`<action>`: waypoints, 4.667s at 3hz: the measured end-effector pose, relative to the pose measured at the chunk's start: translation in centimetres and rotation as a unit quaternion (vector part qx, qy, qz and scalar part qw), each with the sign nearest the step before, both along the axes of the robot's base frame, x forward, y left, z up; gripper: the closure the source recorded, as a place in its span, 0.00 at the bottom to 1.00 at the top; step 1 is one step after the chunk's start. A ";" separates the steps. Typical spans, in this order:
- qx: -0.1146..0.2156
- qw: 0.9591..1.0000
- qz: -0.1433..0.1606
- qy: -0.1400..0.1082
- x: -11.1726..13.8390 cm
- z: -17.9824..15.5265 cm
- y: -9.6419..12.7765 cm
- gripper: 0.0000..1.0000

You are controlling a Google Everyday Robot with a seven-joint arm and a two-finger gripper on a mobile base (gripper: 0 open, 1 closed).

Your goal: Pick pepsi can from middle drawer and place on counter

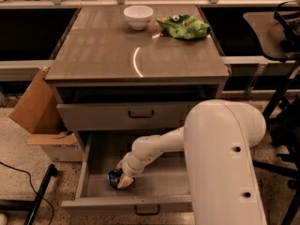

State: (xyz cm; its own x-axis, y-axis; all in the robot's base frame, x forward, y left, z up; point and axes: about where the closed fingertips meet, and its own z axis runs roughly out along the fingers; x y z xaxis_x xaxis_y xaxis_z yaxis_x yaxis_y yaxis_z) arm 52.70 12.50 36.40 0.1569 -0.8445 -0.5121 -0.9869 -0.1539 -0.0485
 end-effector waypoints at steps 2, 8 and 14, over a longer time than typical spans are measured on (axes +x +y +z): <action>0.054 0.997 -0.012 -0.061 -0.7 9.6 -5.0 1.00; 0.085 0.979 0.066 -0.174 -1.9 33.1 -18.1 1.00; 0.012 0.963 0.051 -0.266 4.6 52.4 -18.2 1.00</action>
Offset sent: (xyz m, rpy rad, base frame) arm -0.0063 -0.1237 0.1777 0.1994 -0.2285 -0.0590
